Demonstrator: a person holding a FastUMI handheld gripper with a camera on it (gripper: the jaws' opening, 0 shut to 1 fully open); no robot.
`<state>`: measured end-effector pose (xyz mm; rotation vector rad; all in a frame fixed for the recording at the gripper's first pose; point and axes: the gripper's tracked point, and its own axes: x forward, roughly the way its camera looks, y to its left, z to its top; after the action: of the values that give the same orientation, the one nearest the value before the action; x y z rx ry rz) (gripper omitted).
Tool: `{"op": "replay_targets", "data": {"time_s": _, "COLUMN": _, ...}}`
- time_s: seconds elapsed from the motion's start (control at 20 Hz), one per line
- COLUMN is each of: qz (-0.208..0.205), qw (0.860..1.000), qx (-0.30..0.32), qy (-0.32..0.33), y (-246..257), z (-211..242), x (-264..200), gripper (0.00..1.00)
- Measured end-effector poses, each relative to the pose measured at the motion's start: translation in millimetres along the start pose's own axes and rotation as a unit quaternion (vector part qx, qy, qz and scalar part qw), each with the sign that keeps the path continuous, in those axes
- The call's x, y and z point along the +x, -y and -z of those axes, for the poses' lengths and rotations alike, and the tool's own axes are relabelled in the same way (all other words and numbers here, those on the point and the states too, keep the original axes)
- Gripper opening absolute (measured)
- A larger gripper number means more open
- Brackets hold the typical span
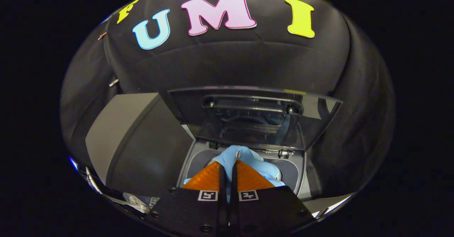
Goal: Put the clothes into the washing machine and then close the washing machine lid.
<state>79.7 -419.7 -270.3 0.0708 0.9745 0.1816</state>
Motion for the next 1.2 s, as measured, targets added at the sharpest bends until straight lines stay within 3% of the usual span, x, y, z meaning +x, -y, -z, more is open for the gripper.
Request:
{"op": "replay_targets", "data": {"time_s": 0.85, "qz": 0.046, "qw": 0.991, "qx": -0.035, "qy": -0.123, "y": 37, "z": 126, "x": 99, "gripper": 0.07}}
{"op": "replay_targets", "data": {"time_s": 1.2, "qz": 0.054, "qw": 0.988, "qx": -0.057, "qy": -0.137, "y": 35, "z": 141, "x": 109, "gripper": 0.07}}
